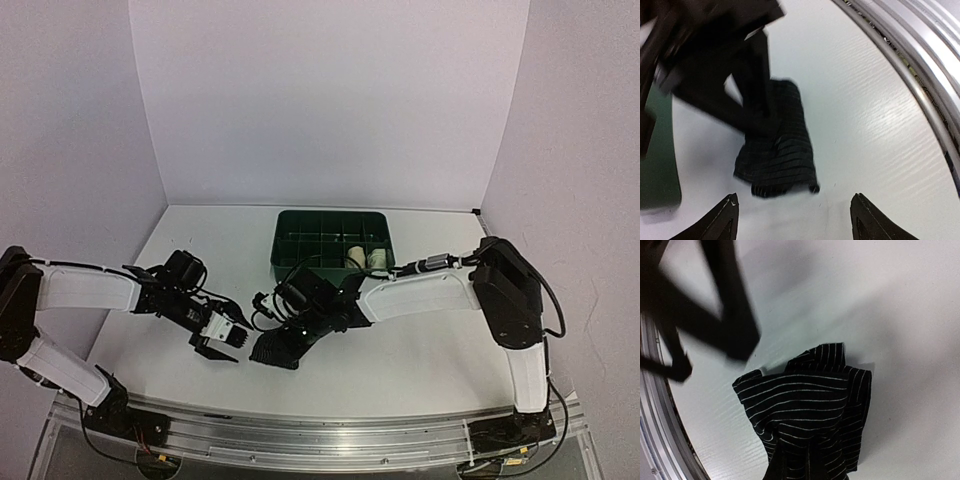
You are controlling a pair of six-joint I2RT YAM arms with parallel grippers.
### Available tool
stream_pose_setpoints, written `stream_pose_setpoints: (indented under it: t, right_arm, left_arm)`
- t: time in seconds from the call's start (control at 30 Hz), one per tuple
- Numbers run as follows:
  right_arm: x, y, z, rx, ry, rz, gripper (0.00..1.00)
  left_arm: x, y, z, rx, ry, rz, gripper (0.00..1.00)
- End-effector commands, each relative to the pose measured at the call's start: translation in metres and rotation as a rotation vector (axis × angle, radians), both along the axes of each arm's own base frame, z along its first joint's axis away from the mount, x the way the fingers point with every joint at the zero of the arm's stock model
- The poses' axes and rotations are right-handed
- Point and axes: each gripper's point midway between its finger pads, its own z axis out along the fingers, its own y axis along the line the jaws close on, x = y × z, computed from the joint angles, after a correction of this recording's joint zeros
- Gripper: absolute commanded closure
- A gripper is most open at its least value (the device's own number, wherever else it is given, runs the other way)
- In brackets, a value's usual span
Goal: Roll the underwear
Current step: Roll the underwear to the center of the board.
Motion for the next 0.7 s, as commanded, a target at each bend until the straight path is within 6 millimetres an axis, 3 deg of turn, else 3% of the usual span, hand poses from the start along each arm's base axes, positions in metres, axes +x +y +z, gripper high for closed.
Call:
stream_pose_setpoints:
  t: [0.0, 0.2, 0.37, 0.47, 0.57, 0.67]
  right_arm:
    - [-0.030, -0.020, -0.060, -0.132, 0.263, 0.005, 1.00]
    - [-0.018, -0.011, -0.062, -0.023, 0.326, -0.006, 1.00]
    - [-0.017, -0.001, -0.055, 0.038, 0.337, 0.032, 0.98]
    - [-0.017, 0.006, -0.048, 0.089, 0.326, 0.056, 0.96]
    - [-0.015, 0.010, -0.038, 0.159, 0.283, 0.077, 0.94]
    - [-0.007, 0.011, -0.029, 0.202, 0.200, 0.073, 0.83]
  left_arm:
    - [-0.002, -0.028, 0.011, -0.073, -0.075, -0.027, 0.22]
    - [0.021, -0.038, -0.013, -0.009, -0.016, 0.066, 0.19]
    - [0.016, -0.037, -0.035, 0.043, 0.011, 0.029, 0.26]
    - [0.020, -0.040, -0.042, 0.064, 0.027, 0.058, 0.36]
    - [0.026, -0.039, -0.048, 0.088, 0.019, 0.083, 0.54]
    - [0.025, -0.033, -0.057, 0.127, 0.015, 0.087, 0.68]
